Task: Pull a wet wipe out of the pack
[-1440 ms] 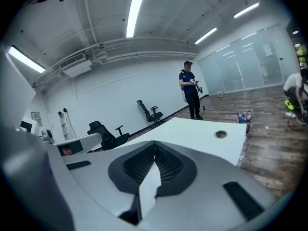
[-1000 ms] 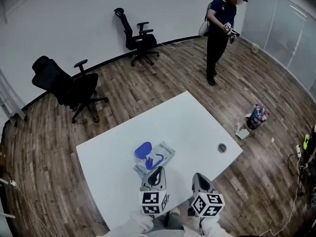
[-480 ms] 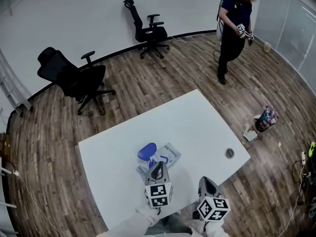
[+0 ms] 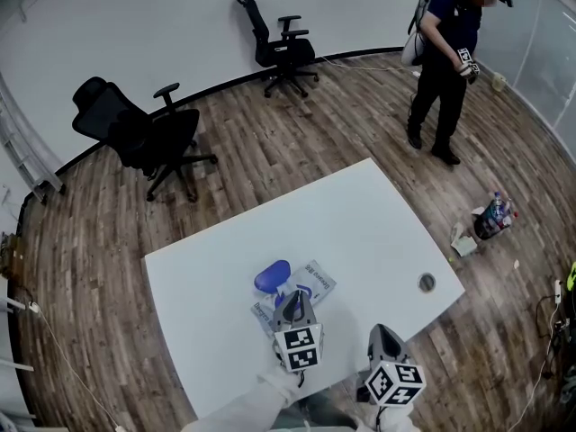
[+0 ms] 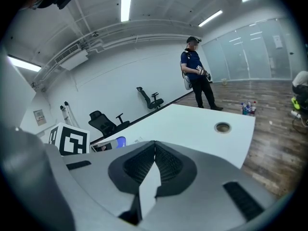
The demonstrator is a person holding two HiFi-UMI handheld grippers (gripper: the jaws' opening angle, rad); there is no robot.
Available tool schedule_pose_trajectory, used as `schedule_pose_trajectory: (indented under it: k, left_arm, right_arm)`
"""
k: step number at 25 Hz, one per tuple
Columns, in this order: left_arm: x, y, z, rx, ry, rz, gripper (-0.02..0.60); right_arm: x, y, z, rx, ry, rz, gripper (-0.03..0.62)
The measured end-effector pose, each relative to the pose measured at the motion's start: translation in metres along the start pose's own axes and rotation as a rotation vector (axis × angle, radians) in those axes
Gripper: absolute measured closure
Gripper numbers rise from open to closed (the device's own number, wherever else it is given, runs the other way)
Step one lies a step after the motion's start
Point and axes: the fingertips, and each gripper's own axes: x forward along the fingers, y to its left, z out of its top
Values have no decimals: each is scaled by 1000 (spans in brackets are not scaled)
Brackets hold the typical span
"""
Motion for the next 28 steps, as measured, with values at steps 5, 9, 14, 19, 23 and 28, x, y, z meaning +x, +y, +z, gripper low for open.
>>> schedule_pose_trajectory:
  k: [5, 9, 14, 19, 23, 28]
  left_arm:
    - [9, 6, -8, 2, 34, 33, 568]
    - [13, 9, -13, -4, 53, 50, 513]
    - [22, 24, -19, 18, 132, 100, 469]
    - [35, 37, -35, 75, 287, 158, 450]
    - [39, 40, -48, 83, 359, 175, 431]
    - [45, 41, -56, 87, 438, 183, 431]
  right_arm:
    - [2, -5, 2, 3, 8, -4, 585]
    - [3, -10, 2, 7, 11, -7, 586]
    - [5, -10, -1, 11, 20, -8, 585]
    - [11, -9, 0, 15, 23, -3, 586]
    - [12, -7, -1, 13, 28, 6, 585]
    - [15, -8, -3, 22, 38, 5, 585]
